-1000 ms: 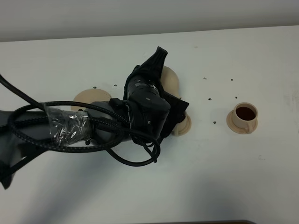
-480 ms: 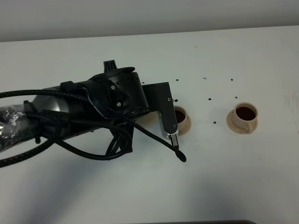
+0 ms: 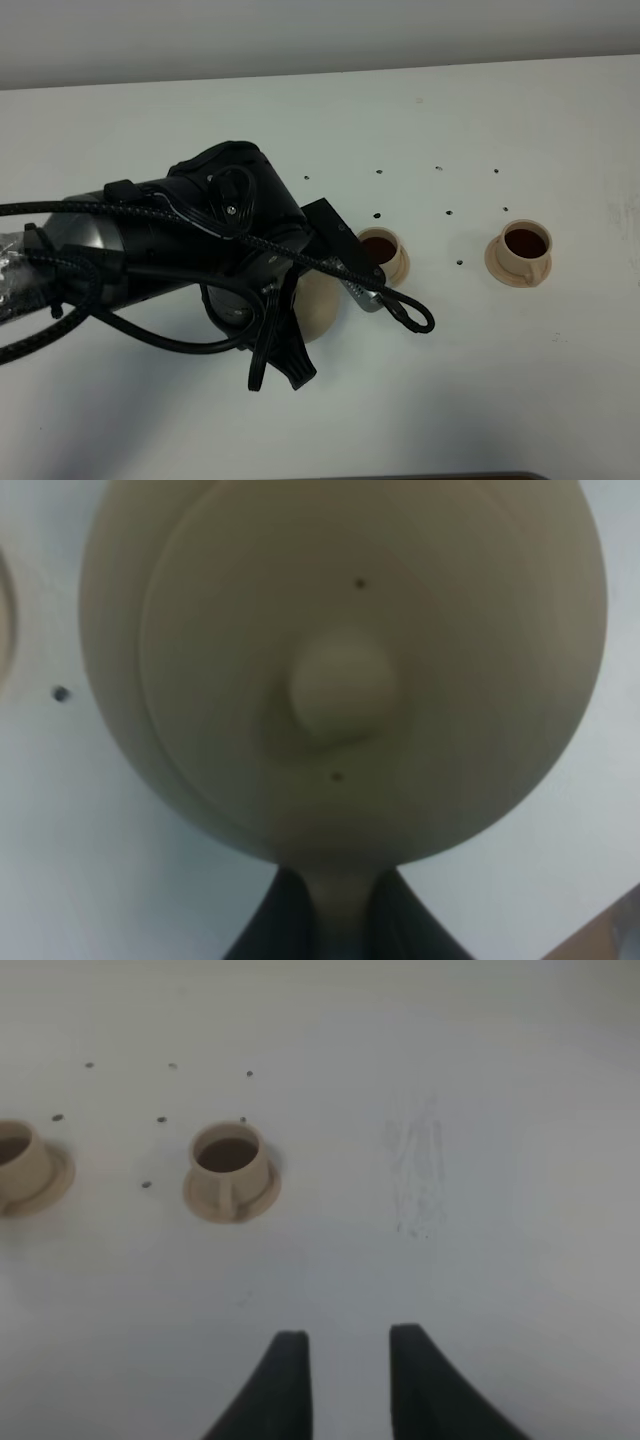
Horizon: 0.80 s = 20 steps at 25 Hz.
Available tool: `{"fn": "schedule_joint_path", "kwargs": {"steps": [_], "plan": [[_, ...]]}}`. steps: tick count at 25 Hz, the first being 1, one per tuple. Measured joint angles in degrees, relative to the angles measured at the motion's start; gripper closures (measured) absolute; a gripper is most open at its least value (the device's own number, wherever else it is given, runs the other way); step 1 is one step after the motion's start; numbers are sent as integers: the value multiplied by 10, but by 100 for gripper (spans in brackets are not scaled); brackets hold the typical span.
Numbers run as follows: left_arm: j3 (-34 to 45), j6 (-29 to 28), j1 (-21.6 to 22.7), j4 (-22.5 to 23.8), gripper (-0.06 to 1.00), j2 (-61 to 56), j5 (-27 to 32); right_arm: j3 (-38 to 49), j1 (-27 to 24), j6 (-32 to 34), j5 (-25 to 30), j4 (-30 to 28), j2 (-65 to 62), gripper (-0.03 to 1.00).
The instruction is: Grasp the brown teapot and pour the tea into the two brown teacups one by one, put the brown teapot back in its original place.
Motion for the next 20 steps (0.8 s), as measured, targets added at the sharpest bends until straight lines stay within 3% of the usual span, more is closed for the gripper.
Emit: {"fn": "schedule_joint_path", "kwargs": {"steps": [6,10,15,20], "plan": [[79,-47,23,-17,82,0,-110,0,0,0,0,0,0,78],[86,-54,35,-26,82,-3,-150,0,0,0,0,0,0,78],[82,-54,65,-40,82,-33,-153,0,0,0,0,0,0,78],[65,-54,137,-48,82,-49,-131,0,0,0,0,0,0,78]]}}
